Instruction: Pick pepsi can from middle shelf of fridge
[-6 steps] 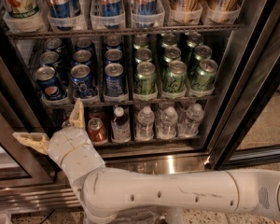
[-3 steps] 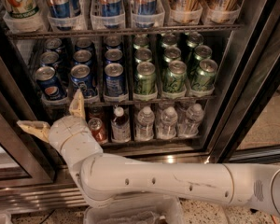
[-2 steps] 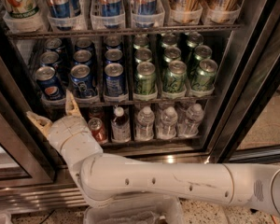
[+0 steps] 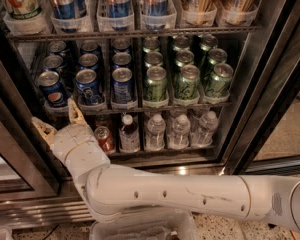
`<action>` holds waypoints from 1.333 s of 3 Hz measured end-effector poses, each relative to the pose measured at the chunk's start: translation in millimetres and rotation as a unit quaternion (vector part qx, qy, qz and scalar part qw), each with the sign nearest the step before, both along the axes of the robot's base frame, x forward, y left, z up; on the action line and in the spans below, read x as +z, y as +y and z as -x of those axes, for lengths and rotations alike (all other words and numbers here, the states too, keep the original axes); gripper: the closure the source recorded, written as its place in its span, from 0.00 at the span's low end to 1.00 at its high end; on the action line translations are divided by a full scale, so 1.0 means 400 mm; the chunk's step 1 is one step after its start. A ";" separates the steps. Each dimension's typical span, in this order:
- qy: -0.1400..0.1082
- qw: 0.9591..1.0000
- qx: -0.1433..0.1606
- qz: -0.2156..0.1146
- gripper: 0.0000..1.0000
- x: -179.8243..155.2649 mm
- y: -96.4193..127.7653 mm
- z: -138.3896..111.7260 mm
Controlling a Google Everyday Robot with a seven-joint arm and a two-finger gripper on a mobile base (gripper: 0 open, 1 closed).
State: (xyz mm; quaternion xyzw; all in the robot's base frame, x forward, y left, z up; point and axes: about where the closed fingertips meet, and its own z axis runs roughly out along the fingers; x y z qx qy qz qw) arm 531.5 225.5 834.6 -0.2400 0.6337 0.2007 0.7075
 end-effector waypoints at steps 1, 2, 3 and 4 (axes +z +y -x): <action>0.000 1.000 0.000 0.000 0.25 0.000 0.000 0.000; 0.000 1.000 0.000 0.000 0.41 0.000 0.000 0.000; 0.000 1.000 0.000 0.000 0.52 0.000 0.000 0.000; -0.001 1.000 0.005 0.004 0.40 -0.001 0.011 -0.010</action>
Offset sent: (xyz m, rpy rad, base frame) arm 0.0000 0.0000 0.0000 0.0000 0.0000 0.0000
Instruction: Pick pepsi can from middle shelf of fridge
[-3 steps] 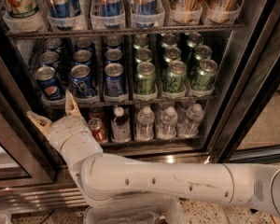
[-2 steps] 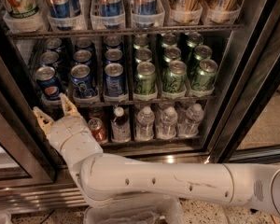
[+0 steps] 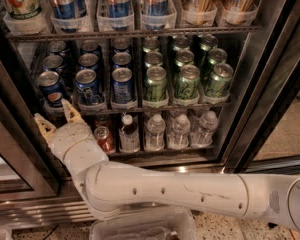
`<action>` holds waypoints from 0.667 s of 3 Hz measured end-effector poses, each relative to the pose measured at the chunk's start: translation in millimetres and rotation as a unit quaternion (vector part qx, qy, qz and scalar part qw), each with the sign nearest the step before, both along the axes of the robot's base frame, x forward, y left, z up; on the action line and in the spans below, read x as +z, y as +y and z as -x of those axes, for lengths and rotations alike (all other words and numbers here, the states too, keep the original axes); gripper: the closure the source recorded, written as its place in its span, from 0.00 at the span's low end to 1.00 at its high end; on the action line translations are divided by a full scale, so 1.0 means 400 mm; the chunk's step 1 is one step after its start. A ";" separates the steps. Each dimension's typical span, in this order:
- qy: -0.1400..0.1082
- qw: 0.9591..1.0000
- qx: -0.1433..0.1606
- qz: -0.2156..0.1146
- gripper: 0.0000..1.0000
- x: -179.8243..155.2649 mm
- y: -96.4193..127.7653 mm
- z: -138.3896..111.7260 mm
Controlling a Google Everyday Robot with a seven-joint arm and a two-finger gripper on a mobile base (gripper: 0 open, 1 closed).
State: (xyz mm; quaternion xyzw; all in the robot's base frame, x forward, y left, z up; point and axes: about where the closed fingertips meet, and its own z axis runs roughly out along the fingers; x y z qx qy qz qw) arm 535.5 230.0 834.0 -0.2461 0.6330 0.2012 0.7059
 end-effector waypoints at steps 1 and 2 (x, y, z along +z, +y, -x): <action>0.001 1.000 0.002 0.002 0.44 -0.003 0.008 -0.010; 0.004 1.000 0.003 0.001 0.45 -0.008 0.012 -0.024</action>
Offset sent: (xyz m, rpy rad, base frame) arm 0.0161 0.0058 -0.0062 0.0012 0.0153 0.0056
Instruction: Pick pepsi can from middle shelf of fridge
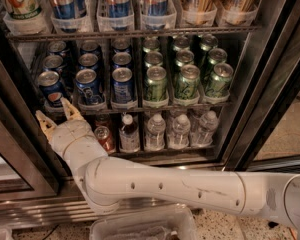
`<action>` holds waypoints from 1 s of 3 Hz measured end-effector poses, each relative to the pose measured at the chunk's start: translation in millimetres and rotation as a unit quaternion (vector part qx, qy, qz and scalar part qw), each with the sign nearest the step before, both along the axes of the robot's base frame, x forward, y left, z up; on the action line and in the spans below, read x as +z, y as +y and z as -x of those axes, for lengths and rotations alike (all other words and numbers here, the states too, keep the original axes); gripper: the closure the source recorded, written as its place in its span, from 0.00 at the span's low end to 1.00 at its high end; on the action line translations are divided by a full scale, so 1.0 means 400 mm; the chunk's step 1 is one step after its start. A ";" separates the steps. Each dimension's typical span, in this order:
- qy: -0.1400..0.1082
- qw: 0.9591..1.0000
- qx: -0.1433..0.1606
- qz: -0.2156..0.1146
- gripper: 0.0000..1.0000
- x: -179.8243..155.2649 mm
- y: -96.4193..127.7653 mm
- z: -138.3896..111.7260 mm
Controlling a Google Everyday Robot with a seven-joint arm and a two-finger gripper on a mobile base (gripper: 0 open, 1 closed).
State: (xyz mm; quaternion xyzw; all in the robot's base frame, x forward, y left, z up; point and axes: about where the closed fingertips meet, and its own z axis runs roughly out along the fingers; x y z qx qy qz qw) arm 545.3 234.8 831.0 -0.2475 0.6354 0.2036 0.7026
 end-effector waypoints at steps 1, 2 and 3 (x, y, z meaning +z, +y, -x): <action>0.002 1.000 -0.002 -0.004 0.41 -0.005 -0.002 -0.015; 0.008 1.000 -0.009 -0.016 0.28 -0.017 -0.008 -0.051; 0.009 1.000 -0.012 -0.019 0.29 -0.018 -0.004 -0.067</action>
Offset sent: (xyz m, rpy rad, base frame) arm 0.0217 -0.0051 -0.0086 0.0352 0.0189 -0.0208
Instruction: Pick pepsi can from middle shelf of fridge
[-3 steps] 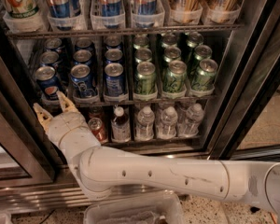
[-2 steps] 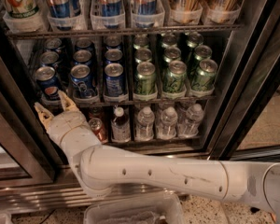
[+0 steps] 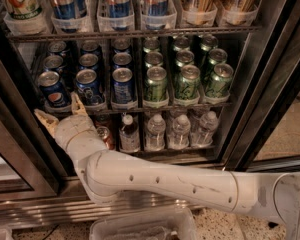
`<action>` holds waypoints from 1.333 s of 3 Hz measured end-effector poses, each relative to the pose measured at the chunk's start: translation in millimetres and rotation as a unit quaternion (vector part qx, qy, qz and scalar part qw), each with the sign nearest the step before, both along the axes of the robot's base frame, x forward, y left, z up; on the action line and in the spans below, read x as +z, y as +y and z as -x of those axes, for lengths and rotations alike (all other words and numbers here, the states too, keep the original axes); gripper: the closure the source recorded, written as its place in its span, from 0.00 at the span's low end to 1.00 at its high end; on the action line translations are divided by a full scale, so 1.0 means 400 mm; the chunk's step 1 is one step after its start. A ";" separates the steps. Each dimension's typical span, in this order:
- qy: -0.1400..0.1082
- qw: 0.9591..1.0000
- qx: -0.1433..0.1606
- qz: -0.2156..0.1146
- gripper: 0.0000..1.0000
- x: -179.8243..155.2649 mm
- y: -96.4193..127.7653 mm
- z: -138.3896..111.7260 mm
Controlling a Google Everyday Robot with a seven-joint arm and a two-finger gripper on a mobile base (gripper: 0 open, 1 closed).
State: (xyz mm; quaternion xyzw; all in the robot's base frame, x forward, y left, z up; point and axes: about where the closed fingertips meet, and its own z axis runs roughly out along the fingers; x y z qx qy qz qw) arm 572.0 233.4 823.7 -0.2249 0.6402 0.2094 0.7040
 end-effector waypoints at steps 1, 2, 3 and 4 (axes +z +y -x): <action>-0.005 1.000 -0.005 -0.003 0.46 0.015 0.002 -0.025; -0.007 1.000 -0.005 -0.004 0.37 0.021 0.002 -0.033; -0.008 1.000 -0.002 -0.004 0.28 0.029 0.010 -0.053; 0.000 1.000 -0.001 -0.007 0.31 0.020 0.028 -0.072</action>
Offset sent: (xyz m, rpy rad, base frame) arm 0.0160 0.0003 0.0093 0.0091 -0.0174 -0.0154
